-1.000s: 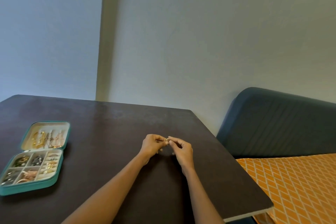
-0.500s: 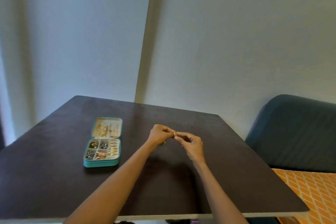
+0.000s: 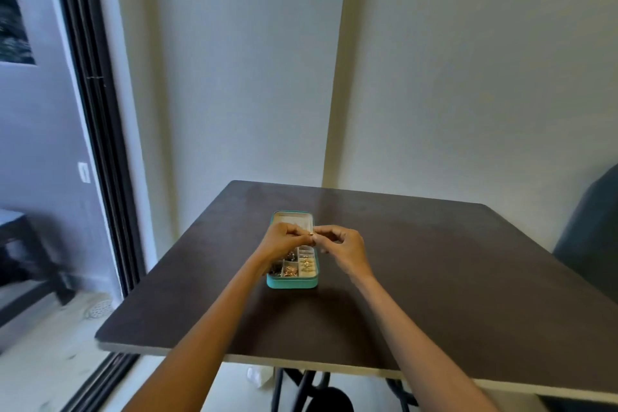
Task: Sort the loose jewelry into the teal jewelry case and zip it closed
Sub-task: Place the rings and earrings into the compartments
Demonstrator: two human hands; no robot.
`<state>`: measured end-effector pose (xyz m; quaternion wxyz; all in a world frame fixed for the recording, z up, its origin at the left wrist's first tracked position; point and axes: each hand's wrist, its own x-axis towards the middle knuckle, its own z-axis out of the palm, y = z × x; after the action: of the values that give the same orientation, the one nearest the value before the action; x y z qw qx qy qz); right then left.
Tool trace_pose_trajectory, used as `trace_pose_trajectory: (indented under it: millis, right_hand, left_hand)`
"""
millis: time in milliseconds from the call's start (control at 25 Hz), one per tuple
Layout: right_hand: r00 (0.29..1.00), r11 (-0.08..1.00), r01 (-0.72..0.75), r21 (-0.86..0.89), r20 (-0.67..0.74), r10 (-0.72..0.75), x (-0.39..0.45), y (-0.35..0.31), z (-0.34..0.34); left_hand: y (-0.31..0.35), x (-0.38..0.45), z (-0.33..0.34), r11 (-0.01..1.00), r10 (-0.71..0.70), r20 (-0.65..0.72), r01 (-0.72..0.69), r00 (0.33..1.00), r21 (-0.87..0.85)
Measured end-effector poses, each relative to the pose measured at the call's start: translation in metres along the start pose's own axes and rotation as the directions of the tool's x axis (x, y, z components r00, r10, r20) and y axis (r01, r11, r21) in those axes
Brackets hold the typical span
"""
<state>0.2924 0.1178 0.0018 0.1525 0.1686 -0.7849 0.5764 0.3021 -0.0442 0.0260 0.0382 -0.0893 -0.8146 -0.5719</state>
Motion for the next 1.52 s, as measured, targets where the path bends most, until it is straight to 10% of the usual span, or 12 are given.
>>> trace_pose_trajectory:
  millis: [200, 480, 1520]
  right_hand:
    - [0.998, 0.999, -0.038, -0.017, 0.049, 0.039, -0.006, 0.008, 0.006]
    - [0.983, 0.997, -0.015, -0.073, 0.181, 0.028, -0.022, 0.012, -0.015]
    - [0.963, 0.932, 0.101, -0.347, 0.270, -0.004, -0.025, 0.001, -0.006]
  left_hand:
    - [-0.014, -0.006, -0.009, 0.963, 0.051, 0.087, -0.072, 0.995, 0.259]
    - [0.004, 0.004, -0.009, 0.409, 0.084, 0.351, -0.353, 0.933, 0.841]
    - [-0.007, -0.005, 0.000, 0.483, 0.107, 0.104, -0.143, 0.989, 0.864]
